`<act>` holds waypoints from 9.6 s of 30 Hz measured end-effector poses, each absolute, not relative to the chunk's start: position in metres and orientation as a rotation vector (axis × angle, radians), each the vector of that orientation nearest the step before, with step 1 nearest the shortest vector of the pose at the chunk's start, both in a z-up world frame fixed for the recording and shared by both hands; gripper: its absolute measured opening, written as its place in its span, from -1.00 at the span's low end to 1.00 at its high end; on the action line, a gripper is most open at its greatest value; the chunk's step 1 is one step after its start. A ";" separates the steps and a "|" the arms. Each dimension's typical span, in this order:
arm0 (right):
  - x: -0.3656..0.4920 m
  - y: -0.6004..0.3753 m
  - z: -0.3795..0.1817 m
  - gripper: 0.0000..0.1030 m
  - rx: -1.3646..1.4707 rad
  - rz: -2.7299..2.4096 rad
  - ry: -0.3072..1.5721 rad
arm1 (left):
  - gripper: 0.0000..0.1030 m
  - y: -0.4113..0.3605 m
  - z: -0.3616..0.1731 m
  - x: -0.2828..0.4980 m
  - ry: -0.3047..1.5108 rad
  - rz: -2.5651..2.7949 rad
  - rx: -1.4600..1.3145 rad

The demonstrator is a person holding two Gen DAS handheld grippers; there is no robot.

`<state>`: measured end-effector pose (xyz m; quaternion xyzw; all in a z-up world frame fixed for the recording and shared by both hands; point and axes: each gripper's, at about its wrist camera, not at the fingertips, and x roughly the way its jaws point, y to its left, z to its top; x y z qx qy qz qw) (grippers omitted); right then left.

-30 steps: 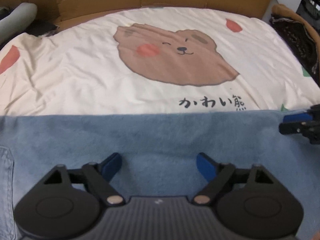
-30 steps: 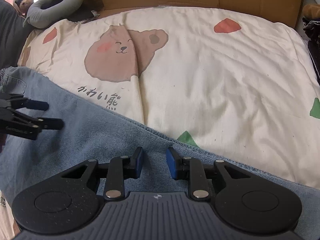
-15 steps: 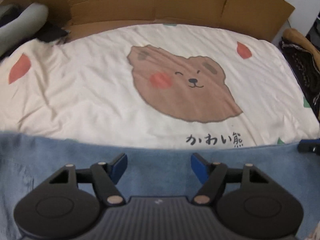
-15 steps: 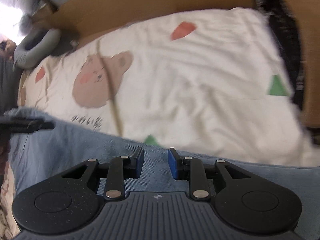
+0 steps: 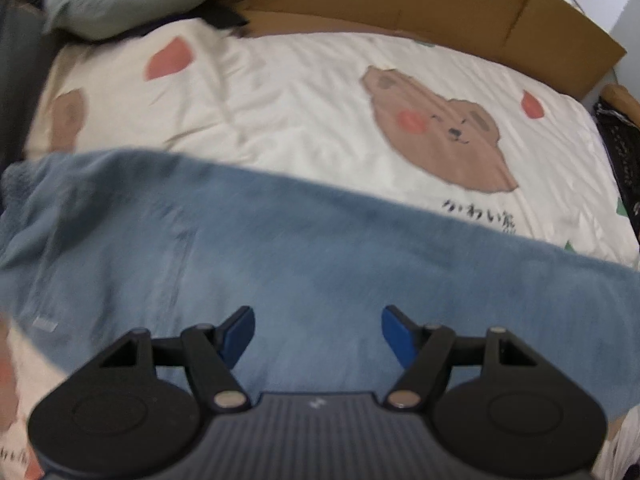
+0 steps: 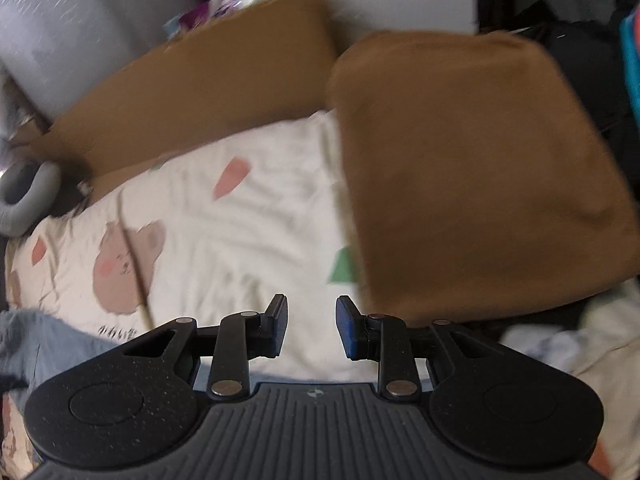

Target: Fold clothes

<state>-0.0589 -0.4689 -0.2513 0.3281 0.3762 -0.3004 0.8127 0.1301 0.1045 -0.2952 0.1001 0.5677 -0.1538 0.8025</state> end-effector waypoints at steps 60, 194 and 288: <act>-0.231 -0.447 -0.369 -0.08 1.003 -0.469 0.933 | 0.52 0.233 -0.255 0.056 1.346 0.070 0.090; -0.221 -0.538 -0.061 -0.85 0.912 -0.271 0.771 | 0.52 0.206 -0.257 0.144 1.353 -0.311 0.183; -0.026 -0.431 0.025 -0.85 0.660 -0.282 1.046 | -0.83 -0.081 -0.394 0.223 1.248 -0.928 0.127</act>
